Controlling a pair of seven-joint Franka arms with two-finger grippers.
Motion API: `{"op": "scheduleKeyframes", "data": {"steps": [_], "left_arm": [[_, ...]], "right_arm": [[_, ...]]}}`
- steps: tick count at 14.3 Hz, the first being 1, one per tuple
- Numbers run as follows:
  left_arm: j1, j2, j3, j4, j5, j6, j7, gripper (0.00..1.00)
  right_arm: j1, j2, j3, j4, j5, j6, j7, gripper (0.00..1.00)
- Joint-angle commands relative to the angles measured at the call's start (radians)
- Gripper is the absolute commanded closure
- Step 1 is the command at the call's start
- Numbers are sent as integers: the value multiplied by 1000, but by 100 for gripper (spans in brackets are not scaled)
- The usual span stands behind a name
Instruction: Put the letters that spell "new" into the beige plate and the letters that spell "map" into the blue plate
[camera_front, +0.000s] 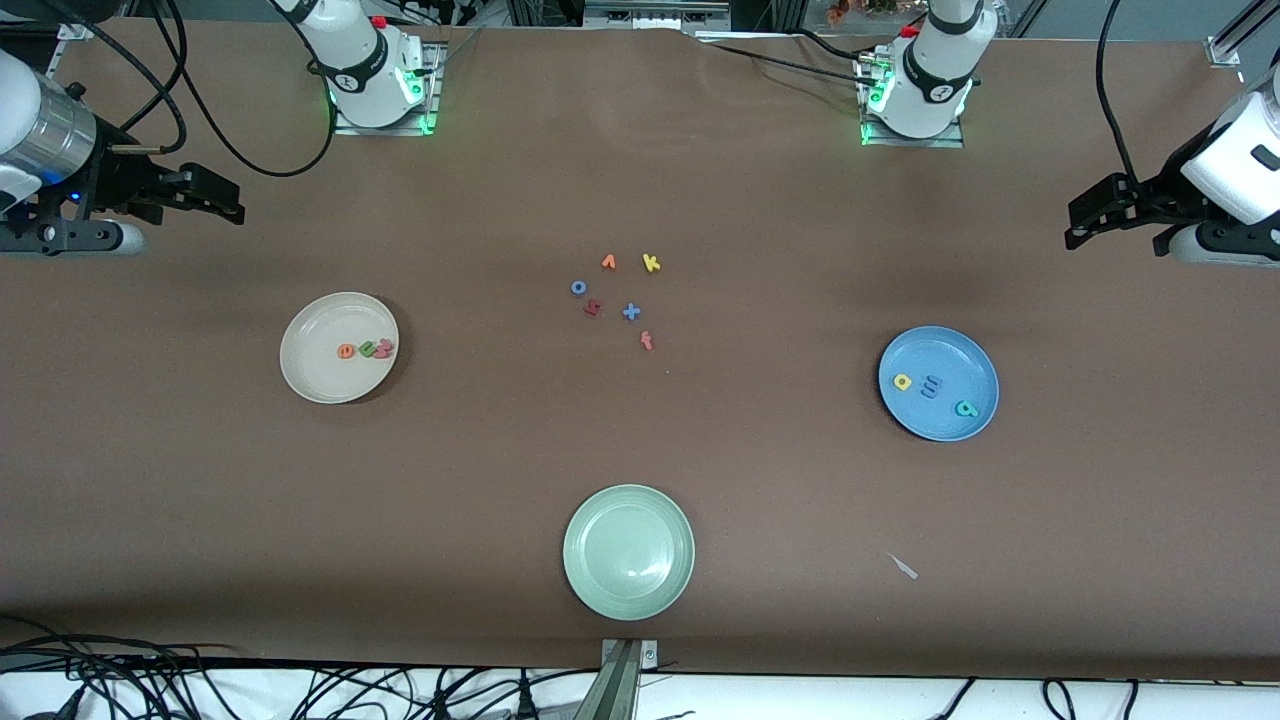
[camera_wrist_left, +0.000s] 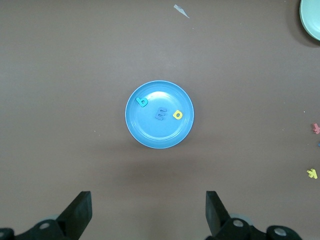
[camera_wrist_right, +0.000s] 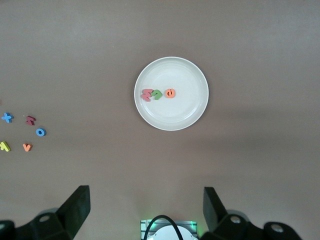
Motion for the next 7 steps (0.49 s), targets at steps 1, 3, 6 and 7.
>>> {"op": "scheduleKeyframes", "data": {"steps": [1, 3, 6, 7], "left_arm": [[0, 0, -6, 10, 27, -3, 2, 0], [1, 0, -6, 8, 27, -3, 4, 0], [1, 2, -6, 10, 27, -3, 4, 0], [1, 2, -6, 10, 27, -3, 4, 0]], "right_arm": [[-8, 17, 4, 46, -33, -9, -14, 0], [-7, 22, 9, 48, -81, -4, -92, 0], [-11, 26, 6, 48, -76, -4, -88, 0], [-13, 26, 6, 48, -75, -4, -83, 0]]}}
